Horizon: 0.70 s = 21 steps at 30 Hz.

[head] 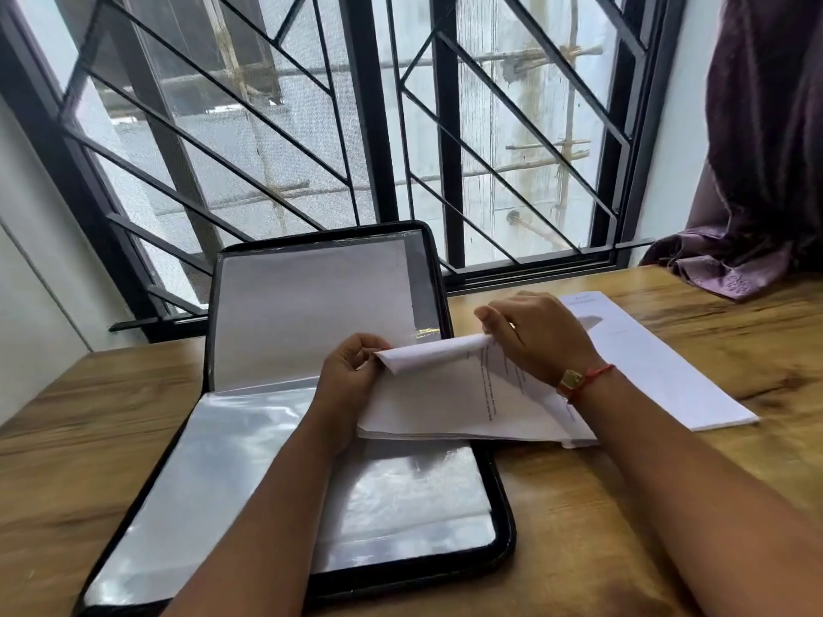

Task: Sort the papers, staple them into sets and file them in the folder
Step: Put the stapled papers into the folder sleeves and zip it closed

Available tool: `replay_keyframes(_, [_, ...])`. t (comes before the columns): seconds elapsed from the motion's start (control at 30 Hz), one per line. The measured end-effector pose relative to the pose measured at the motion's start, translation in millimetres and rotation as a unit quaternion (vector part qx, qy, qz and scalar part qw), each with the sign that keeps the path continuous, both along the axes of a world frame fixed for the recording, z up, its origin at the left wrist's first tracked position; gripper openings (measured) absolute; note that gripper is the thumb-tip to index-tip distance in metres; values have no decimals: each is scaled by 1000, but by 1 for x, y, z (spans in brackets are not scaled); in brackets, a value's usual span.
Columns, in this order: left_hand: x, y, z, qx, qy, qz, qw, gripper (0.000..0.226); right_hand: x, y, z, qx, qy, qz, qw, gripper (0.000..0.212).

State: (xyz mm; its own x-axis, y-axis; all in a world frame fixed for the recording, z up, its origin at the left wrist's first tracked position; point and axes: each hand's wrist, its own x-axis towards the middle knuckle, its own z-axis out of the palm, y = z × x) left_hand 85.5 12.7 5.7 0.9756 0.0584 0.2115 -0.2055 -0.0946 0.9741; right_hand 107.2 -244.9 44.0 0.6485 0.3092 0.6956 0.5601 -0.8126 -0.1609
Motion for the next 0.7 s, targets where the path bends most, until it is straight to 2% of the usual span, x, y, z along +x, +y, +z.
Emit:
replay_keyframes(0.07, [0,-2,0,-12,-4,5,1000,35,-3,1,0,-16,41,-3,999,63])
replay_keyframes(0.17, [-3,-3,2,-31,-4,-5,1000,34,-5,6,-2,-51,104,18,993,29])
replay_keyframes(0.2, [-4,-2,2,-35,-4,-13,999,35,-5,8,-4,-58,136,27,989,26])
replay_keyframes(0.33, [-6,-4,3,-21,-11,-44,999,37,-4,15,-7,-150,196,18,969,59])
replay_keyframes(0.47, [-8,-6,8,-32,-21,-73,997,28,-10,19,-3,-157,254,0,954,46])
replay_keyframes(0.53, [-8,-3,13,40,-41,-52,997,26,-12,15,1,-159,266,-24,951,46])
replay_keyframes(0.6, [-4,1,14,167,-55,-4,984,28,-12,8,6,-164,266,-50,949,47])
replay_keyframes(0.7, [2,10,7,356,-57,6,933,30,-10,-8,14,-169,269,-76,945,53])
